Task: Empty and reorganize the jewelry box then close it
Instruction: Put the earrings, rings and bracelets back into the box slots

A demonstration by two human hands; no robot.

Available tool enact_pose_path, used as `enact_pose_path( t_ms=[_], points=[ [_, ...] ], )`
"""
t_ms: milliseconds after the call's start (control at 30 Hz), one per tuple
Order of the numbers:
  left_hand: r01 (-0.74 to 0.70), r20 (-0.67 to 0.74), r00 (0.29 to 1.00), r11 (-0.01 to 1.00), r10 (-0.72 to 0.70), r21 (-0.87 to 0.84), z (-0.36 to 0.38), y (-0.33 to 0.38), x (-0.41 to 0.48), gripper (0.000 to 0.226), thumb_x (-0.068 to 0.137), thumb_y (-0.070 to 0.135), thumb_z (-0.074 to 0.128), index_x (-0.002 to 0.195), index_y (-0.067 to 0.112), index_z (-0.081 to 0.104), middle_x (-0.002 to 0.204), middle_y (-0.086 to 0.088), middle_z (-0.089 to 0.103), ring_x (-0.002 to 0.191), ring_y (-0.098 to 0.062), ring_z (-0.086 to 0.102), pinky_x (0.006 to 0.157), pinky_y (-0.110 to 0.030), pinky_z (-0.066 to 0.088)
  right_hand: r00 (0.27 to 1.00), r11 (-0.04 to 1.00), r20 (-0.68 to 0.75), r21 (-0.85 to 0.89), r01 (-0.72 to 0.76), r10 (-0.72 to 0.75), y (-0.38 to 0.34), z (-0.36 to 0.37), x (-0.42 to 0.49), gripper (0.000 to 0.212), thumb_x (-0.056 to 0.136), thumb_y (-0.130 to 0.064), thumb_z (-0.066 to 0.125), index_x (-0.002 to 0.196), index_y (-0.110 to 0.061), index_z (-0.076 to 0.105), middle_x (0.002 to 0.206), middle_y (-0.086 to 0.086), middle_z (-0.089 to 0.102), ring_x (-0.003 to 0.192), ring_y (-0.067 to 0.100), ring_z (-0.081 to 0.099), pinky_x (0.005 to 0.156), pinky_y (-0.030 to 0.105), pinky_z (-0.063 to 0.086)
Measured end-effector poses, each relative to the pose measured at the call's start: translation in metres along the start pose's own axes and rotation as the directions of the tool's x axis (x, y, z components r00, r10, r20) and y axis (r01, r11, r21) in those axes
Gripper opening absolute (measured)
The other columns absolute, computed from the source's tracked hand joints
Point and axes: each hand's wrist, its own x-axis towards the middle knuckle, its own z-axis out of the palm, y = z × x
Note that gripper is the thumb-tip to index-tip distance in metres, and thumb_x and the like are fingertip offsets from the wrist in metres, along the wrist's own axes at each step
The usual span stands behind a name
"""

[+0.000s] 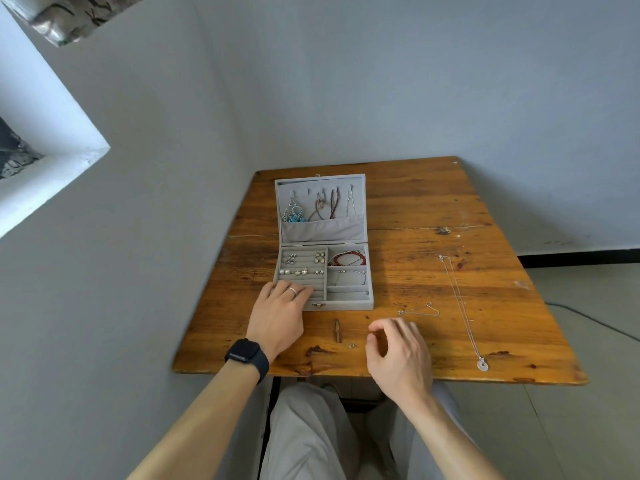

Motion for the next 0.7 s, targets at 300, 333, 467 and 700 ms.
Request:
enact_pose_path(
  t_ms=[300, 333, 467, 700],
  points=[
    [0.057, 0.027, 0.998, 0.997, -0.059, 0.051, 0.001, 0.011, 0.0, 0.045, 0.077, 0.009, 0.069, 0.122, 0.013, 0.069, 0.118, -0.005, 0.068, 0.111, -0.027, 0.061, 0.099, -0.045, 0.045, 1.0, 1.0, 0.004, 0.013, 0.0, 0.0, -0.001, -0.002, 0.0, 0.011, 0.082, -0.017, 0.071, 0.091, -0.02, 0.065, 0.089, -0.007, 0.064, 0.081, 0.012, 0.054, 0.065, 0.028, 0.05],
    [0.072, 0.035, 0.997, 0.996, -0.074, 0.056, 0.0, 0.011, 0.0, 0.045, 0.077, 0.01, 0.069, 0.122, 0.013, 0.069, 0.119, -0.006, 0.068, 0.112, -0.027, 0.061, 0.1, -0.046, 0.045, 1.0, 1.0, 0.003, 0.012, 0.001, -0.001, 0.0, -0.002, 0.0, 0.011, 0.082, -0.017, 0.071, 0.091, -0.02, 0.065, 0.089, -0.007, 0.064, 0.081, 0.011, 0.053, 0.065, 0.028, 0.049],
    [0.083, 0.084, 0.993, 0.994, -0.089, 0.072, -0.002, 0.011, -0.003, 0.046, 0.079, 0.013, 0.069, 0.125, 0.012, 0.067, 0.119, -0.005, 0.068, 0.113, -0.026, 0.061, 0.101, -0.046, 0.044, 1.0, 1.0, 0.002, 0.004, 0.005, -0.005, 0.001, -0.002, -0.001, 0.01, 0.082, -0.018, 0.07, 0.091, -0.02, 0.065, 0.089, -0.007, 0.064, 0.081, 0.012, 0.053, 0.065, 0.028, 0.049],
    [0.091, 0.133, 0.986, 0.991, -0.103, 0.095, -0.001, 0.017, -0.006, 0.049, 0.078, 0.014, 0.069, 0.127, 0.008, 0.065, 0.119, -0.009, 0.067, 0.113, -0.029, 0.06, 0.102, -0.046, 0.044, 0.999, 1.0, 0.032, 0.01, -0.004, 0.003, -0.002, -0.004, -0.001, 0.009, 0.084, -0.019, 0.068, 0.092, -0.02, 0.065, 0.09, -0.007, 0.064, 0.083, 0.011, 0.053, 0.069, 0.026, 0.048]
  ],
)
